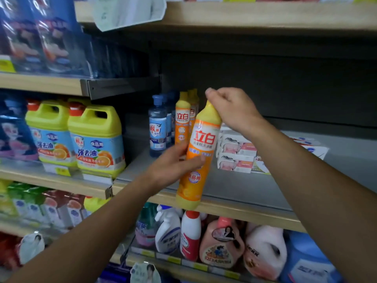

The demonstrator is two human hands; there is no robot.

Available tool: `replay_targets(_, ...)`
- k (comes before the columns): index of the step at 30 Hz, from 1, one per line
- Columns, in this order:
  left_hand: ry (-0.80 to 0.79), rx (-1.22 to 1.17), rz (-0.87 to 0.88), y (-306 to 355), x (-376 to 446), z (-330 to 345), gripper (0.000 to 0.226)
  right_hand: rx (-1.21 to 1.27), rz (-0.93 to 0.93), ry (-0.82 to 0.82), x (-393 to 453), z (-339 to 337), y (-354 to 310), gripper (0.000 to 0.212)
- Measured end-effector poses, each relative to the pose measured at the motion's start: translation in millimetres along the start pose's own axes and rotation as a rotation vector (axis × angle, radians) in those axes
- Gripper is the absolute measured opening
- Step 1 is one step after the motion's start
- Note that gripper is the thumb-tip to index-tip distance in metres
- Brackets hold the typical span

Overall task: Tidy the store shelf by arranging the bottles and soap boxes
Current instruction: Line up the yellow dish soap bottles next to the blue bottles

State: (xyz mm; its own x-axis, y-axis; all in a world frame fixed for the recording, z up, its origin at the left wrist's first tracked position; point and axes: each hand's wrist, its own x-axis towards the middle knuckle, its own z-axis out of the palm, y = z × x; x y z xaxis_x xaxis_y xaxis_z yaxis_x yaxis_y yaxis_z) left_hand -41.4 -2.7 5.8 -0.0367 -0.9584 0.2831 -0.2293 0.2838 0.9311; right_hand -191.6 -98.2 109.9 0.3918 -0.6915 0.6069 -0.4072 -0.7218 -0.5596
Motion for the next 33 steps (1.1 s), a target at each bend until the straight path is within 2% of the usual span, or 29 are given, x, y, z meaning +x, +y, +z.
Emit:
replay_targets(2,-0.114,-0.141,-0.106,-13,-18,6,0.045,0.092,0.104,0.011,-3,0,8,0.046)
replay_targets(4,-0.115,-0.241,-0.149,-18,-28,13,0.040,0.150,0.282,0.000,-5,8,19,0.053)
replay_targets(6,-0.073,-0.282,-0.174,-13,-34,20,0.035,0.203,0.496,-0.044,-12,19,30,0.048)
replay_targets(10,0.031,-0.538,-0.370,-1,-35,28,0.031,0.433,0.736,-0.328,-36,39,50,0.047)
replay_targets(13,-0.002,-0.718,-0.482,6,-34,24,0.034,0.499,0.805,-0.479,-53,57,51,0.046)
replay_targets(17,-0.050,-0.836,-0.531,10,-37,16,0.043,0.492,0.838,-0.470,-61,73,48,0.048)
replay_targets(20,-0.064,-0.822,-0.534,8,-37,12,0.038,0.521,0.820,-0.432,-61,76,45,0.053)
replay_targets(23,-0.086,-0.933,-0.526,3,-39,7,0.057,0.824,0.864,-0.349,-60,74,38,0.042)
replay_targets(25,-0.129,-0.978,-0.509,-4,-41,2,0.060,1.041,0.848,-0.322,-59,71,32,0.039)
replay_targets(27,-0.186,-0.903,-0.493,-10,-42,-2,0.064,1.122,0.765,-0.261,-58,67,26,0.034)
replay_targets(29,-0.176,-0.739,-0.461,-19,-42,-5,0.066,0.979,0.662,-0.163,-56,63,16,0.028)
replay_targets(30,-0.104,-0.594,-0.418,-25,-41,-5,0.063,0.828,0.616,-0.117,-54,61,11,0.032)
replay_targets(33,0.165,0.043,-0.201,-39,-43,3,0.042,0.391,0.490,0.036,-52,64,1,0.045)
